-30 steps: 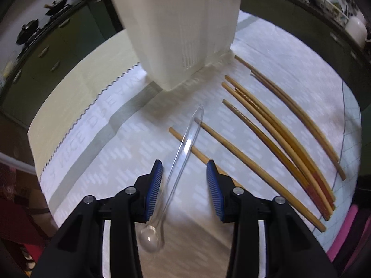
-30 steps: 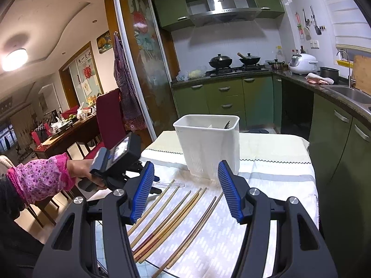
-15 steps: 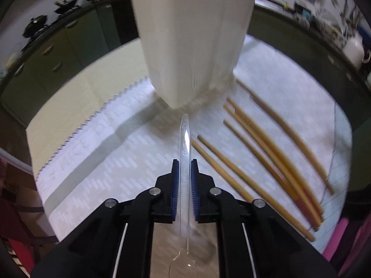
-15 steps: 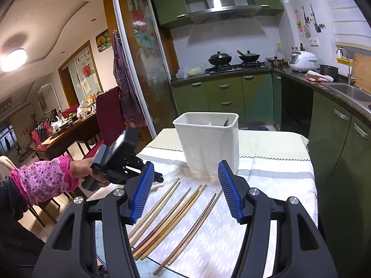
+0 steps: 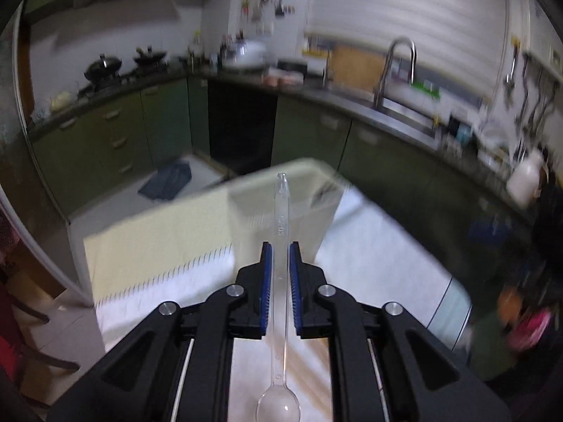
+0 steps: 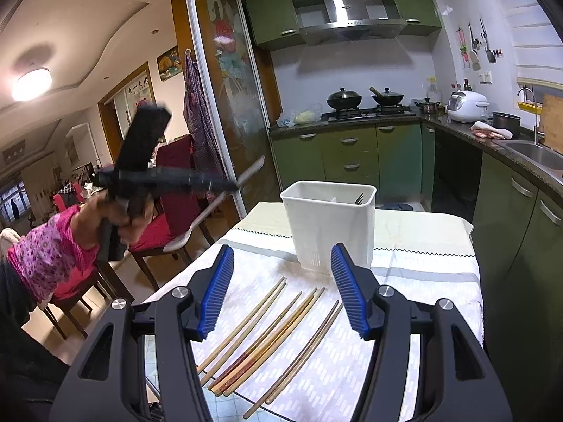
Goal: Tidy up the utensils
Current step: 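Raise the spoon over the holder, lower it in, open the left gripper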
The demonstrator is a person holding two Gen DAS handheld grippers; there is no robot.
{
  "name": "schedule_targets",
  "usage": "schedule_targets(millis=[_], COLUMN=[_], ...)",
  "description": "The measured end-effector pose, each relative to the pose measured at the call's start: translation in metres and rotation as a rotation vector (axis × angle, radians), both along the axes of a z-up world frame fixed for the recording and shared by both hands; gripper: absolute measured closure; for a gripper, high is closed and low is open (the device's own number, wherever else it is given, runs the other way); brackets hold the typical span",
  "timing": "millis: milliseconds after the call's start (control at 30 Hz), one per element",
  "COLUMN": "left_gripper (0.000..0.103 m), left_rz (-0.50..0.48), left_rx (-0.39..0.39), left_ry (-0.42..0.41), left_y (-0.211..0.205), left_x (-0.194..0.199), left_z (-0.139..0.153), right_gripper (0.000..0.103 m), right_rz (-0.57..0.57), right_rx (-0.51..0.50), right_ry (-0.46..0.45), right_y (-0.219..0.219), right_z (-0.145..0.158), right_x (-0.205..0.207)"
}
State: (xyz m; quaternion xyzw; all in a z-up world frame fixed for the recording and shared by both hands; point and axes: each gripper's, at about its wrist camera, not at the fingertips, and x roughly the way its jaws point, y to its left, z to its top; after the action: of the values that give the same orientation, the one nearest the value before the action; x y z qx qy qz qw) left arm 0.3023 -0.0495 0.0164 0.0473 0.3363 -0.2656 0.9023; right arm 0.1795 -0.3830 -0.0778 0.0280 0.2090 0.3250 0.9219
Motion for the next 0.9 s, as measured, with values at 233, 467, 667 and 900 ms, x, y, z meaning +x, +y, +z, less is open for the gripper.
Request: schedule_targets(millis=[233, 467, 667, 900], left_gripper=[0.093, 0.093, 0.093, 0.093], left_rz=[0.100, 0.179, 0.241, 0.280], left_rx=[-0.136, -0.204, -0.254, -0.304], left_ry=[-0.201, -0.347, -0.345, -0.378], left_y=[-0.032, -0.054, -0.051, -0.041], left_x=[0.041, 0.086, 0.108, 0.117], left_z=[0.048, 0.036, 0.007, -0.010], right_gripper=[0.046, 0.046, 0.046, 0.046], right_rz=[-0.032, -0.075, -0.097, -0.108], right_rx=[0.022, 0.077, 0.106, 0.115], right_ry=[-0.007, -0.006, 0.001, 0.014], right_y=[-0.016, -0.044, -0.063, -0.066], right_z=[-0.001, -0.003, -0.007, -0.008], right_x=[-0.007, -0.013, -0.013, -0.012])
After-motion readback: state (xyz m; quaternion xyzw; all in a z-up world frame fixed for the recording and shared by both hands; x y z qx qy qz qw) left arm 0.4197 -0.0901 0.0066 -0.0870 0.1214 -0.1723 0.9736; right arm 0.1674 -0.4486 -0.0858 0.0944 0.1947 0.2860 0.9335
